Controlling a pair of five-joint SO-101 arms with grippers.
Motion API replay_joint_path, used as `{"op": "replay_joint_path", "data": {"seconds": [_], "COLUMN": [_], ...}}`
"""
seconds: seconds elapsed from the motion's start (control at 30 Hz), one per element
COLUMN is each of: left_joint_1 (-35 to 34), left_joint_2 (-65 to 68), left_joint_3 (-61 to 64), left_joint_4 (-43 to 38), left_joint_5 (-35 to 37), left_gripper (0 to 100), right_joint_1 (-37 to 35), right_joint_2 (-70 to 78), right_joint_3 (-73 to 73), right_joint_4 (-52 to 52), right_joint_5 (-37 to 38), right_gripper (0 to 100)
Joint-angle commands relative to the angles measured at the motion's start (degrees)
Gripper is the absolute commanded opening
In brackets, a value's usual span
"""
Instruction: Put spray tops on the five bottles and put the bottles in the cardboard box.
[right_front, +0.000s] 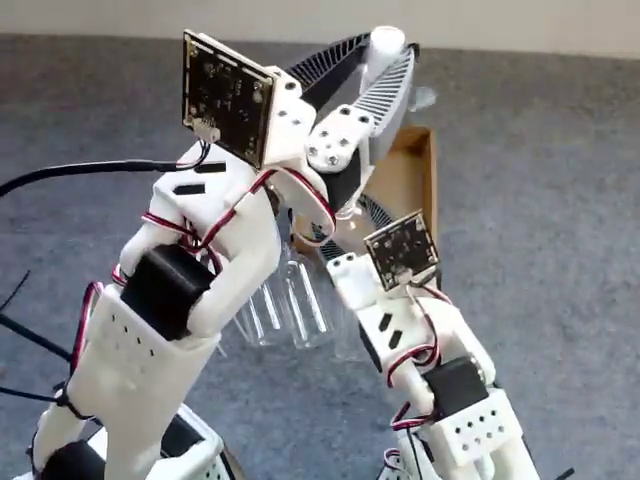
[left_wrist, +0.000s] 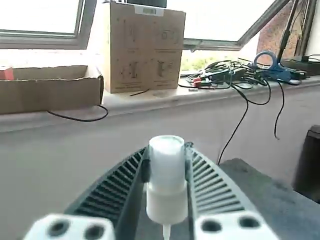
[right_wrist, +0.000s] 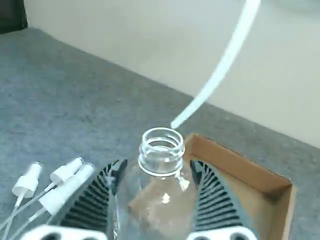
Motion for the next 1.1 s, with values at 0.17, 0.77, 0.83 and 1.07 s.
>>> {"op": "replay_joint_path", "data": {"seconds": [0.17,0.77,0.83,1.07], "left_joint_1": [0.66,-4.44,-4.35,-0.48], "left_joint_2": [-1.36,-10.33,-10.07,-8.92], "left_joint_3": [4.26,22.99,23.69,22.99], "left_joint_4": [0.88,7.82,7.82,9.58], "left_joint_5": [0.44,0.0,-1.23,-5.27], "left_gripper": [1,4,7,9], "right_joint_1": [-0.13,4.26,3.82,2.95], "right_joint_2": [-0.84,-0.84,-0.84,-0.84], "right_joint_3": [-0.92,-2.86,-2.86,-2.59], "right_joint_4": [-1.45,-1.71,-1.54,-1.54], "right_joint_5": [-0.7,-5.54,-5.54,-5.36], "right_gripper": [0.3,0.3,0.3,0.3]}}
